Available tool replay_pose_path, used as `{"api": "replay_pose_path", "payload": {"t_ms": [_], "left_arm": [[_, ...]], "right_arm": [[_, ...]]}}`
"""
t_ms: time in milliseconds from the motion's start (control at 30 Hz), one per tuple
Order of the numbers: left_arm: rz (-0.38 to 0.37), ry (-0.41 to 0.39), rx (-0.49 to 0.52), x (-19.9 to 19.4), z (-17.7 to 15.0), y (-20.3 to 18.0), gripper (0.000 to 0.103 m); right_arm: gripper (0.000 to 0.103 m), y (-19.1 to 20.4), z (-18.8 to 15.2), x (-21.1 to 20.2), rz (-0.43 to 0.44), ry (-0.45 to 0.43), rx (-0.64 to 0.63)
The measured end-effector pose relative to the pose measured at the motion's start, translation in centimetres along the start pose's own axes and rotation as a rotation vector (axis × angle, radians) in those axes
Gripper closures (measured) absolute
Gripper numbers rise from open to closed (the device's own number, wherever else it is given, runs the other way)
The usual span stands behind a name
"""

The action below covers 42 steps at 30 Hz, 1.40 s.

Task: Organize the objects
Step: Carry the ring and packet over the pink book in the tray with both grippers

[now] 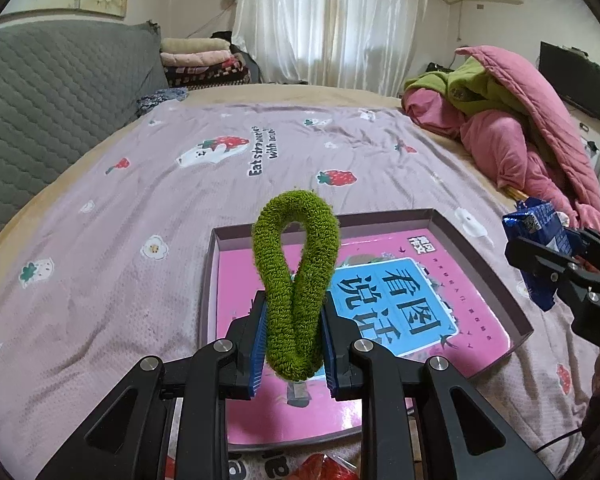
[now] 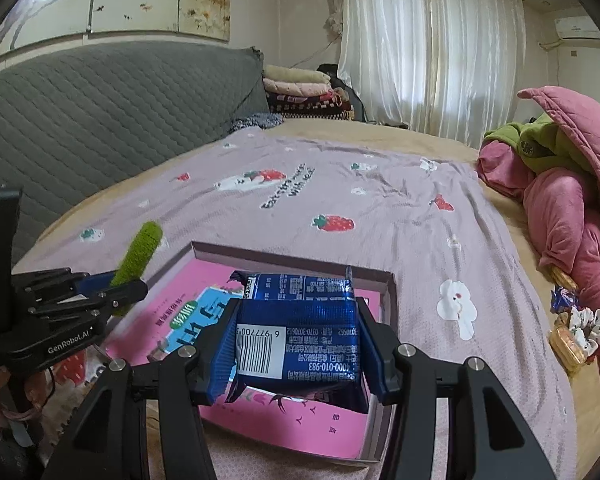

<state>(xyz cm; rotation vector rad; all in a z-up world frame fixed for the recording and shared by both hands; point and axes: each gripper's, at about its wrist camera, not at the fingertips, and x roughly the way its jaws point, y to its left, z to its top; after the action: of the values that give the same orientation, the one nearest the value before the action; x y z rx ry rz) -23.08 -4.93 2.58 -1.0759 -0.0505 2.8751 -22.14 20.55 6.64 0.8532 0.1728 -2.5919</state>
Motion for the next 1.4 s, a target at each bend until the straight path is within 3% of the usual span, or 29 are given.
{"api": "replay_pose_path", "payload": {"t_ms": [600, 1400], "left_arm": [[-0.011, 0.100, -0.004, 3.4, -1.0, -0.1, 0.079], [-0.020, 0.161, 0.007, 5.1, -1.4, -0.4, 0.079]], "right_arm": [[0.050, -0.2, -2.2, 4.3, -0.025, 0.126, -0.008], [0.049, -0.4, -3.3, 6.5, -0.044, 0.190, -0.009]]}}
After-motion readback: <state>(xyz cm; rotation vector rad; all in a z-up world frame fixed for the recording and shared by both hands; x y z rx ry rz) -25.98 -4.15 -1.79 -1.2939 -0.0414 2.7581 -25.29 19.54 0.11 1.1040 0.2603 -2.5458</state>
